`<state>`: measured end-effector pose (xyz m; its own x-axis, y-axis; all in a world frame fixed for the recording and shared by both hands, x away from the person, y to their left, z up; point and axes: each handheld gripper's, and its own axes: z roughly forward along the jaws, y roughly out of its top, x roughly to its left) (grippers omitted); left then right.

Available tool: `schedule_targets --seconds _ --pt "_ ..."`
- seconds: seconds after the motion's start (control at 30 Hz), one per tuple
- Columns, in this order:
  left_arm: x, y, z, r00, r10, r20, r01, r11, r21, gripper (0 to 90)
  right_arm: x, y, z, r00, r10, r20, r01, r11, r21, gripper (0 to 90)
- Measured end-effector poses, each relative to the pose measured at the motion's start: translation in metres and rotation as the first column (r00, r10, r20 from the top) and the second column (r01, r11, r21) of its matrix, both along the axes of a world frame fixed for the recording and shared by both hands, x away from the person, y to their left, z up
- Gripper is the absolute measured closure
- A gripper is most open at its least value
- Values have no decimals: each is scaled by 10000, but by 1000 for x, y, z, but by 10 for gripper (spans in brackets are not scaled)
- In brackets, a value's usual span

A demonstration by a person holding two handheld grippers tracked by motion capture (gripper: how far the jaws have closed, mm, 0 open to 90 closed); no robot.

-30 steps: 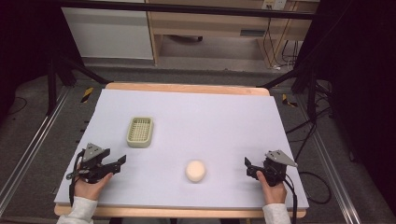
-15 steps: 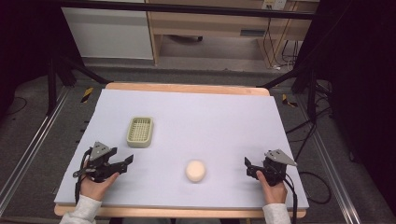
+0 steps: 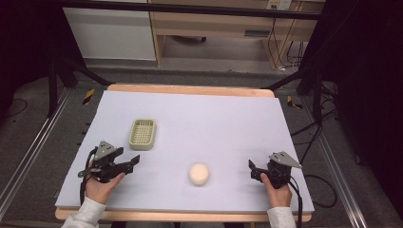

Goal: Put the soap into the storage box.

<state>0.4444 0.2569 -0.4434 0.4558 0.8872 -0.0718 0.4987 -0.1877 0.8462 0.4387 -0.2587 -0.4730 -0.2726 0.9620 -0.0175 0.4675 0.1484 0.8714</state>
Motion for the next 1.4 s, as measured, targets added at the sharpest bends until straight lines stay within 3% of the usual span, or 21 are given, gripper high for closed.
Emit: schedule_targets --seconds 0.33,0.63,1.0,1.4 --pt "2 -15 8 9992 -407 47 407 9992 5 263 1 1 1 10000 59 27 -59 10000 50 38" --pt "7 -41 17 9967 -796 187 798 9968 -91 257 3 1 3 9999 94 43 -95 9999 69 38" --pt "11 -73 24 9902 -1354 345 1356 9908 -40 254 3 2 4 9999 118 34 -118 9999 87 37" --pt "13 -100 21 9820 -1878 192 1876 9822 136 249 3 2 3 9998 202 2 -202 9998 -6 38"
